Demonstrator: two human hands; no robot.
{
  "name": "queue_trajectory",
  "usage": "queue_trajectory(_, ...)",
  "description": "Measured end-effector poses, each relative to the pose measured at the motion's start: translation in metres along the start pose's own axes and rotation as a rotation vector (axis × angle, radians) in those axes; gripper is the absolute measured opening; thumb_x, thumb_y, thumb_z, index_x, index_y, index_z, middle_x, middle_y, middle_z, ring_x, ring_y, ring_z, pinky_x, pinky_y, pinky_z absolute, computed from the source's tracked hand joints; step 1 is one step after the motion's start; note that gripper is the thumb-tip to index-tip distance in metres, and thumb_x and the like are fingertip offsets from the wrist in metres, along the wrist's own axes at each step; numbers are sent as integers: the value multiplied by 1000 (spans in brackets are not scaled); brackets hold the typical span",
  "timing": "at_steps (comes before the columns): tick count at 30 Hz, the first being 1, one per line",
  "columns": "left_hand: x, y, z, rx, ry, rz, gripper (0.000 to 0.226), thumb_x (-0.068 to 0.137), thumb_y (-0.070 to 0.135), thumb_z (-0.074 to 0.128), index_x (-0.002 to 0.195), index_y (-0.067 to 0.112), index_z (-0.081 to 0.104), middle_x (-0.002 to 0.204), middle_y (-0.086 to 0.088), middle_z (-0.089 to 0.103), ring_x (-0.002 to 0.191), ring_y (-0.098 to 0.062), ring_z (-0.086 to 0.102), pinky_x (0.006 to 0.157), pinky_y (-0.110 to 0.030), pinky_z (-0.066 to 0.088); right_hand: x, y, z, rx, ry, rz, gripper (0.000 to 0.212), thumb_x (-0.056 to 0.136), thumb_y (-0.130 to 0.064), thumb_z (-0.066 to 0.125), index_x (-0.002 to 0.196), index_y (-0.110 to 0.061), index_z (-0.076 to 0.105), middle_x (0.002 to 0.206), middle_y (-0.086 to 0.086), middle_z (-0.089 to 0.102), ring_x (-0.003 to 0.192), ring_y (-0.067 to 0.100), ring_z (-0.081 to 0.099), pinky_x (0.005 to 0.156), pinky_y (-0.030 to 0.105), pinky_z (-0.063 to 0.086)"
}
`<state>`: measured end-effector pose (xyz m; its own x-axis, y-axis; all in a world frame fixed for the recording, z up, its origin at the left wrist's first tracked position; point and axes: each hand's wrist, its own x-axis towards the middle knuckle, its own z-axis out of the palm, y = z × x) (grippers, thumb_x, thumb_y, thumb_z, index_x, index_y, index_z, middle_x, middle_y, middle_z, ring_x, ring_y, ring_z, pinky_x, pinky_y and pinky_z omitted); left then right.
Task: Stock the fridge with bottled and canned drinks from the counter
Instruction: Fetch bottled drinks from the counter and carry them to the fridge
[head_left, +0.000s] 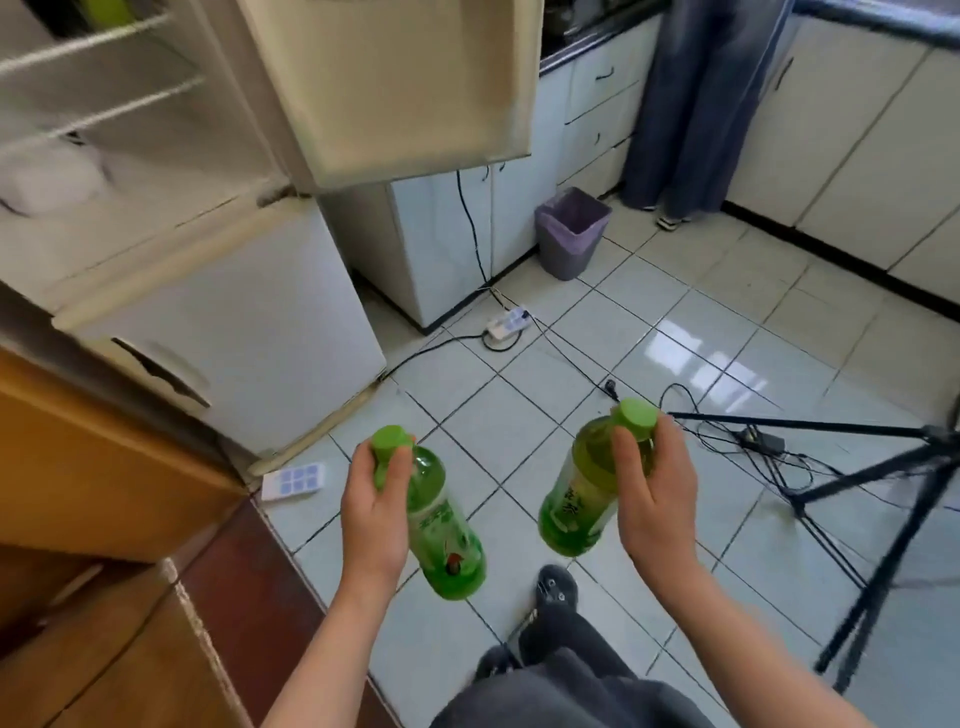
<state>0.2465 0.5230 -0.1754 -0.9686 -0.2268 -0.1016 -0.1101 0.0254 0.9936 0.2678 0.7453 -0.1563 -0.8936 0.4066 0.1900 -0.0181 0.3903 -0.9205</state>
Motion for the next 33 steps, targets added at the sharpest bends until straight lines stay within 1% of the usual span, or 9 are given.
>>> queue_trajectory(3, 35, -2, -25, -34, 87, -14, 10, 92, 30, 53, 98, 28, 61, 92, 13, 65, 81, 9, 60, 69, -5, 45, 35, -14, 50, -30, -116, -57, 29, 86, -48, 41, 94, -23, 53, 83, -13, 52, 78, 3, 49, 67, 22, 39)
queue_trajectory(8, 108, -1, -72, -50, 226, 21, 21, 82, 40, 53, 98, 29, 60, 89, 20, 66, 83, 7, 60, 74, -7, 45, 97, -27, 159, -32, -320, -123, 14, 85, -48, 45, 86, -35, 50, 79, -13, 53, 74, 1, 51, 63, 23, 38)
queue_trajectory(13, 198, 21, -124, -39, 401, 39, 23, 82, 39, 53, 101, 28, 59, 93, 8, 66, 85, 3, 62, 72, -9, 47, 173, -57, 281, 17, -520, -182, 7, 94, -31, 53, 95, -25, 56, 85, -11, 57, 79, 3, 53, 68, 31, 44)
queue_trajectory(17, 264, 50, -166, 5, 530, 103, 13, 90, 40, 55, 101, 36, 62, 94, 17, 66, 85, 4, 62, 69, -7, 46, 223, -102, 370, 94, -618, -265, 13, 92, -38, 51, 97, -26, 55, 86, -12, 57, 83, 2, 54, 69, 27, 43)
queue_trajectory(21, 319, 82, -202, -29, 591, 167, 15, 85, 43, 54, 97, 46, 63, 94, 17, 67, 84, 1, 63, 68, -10, 48, 255, -153, 444, 183, -684, -326, 20, 88, -41, 48, 100, -26, 54, 89, -15, 57, 85, 2, 55, 72, 27, 46)
queue_trajectory(25, 368, 105, -240, -42, 637, 251, 17, 85, 48, 52, 98, 45, 62, 92, 17, 66, 82, 2, 62, 68, -10, 47, 273, -192, 504, 243, -658, -403, 21, 86, -48, 45, 93, -30, 54, 85, -23, 56, 80, -1, 53, 68, 22, 43)
queue_trajectory(27, 395, 118, -260, -42, 651, 282, 18, 86, 49, 51, 99, 45, 62, 94, 17, 65, 84, 2, 62, 69, -9, 47, 281, -209, 532, 280, -651, -405, 14, 86, -48, 45, 89, -36, 53, 83, -22, 57, 78, 0, 53, 68, 21, 43)
queue_trajectory(30, 433, 139, -288, -32, 629, 344, 18, 85, 51, 50, 96, 46, 63, 95, 19, 64, 88, 1, 61, 73, -11, 47, 292, -235, 567, 308, -656, -458, 7, 87, -45, 46, 86, -40, 51, 80, -26, 54, 74, -1, 52, 65, 10, 37)
queue_trajectory(33, 472, 162, -315, -42, 573, 421, 21, 86, 47, 50, 99, 35, 62, 94, 17, 65, 83, 1, 61, 69, -11, 47, 307, -264, 596, 350, -614, -524, 7, 88, -44, 46, 87, -39, 51, 79, -22, 53, 74, 2, 51, 65, 14, 37)
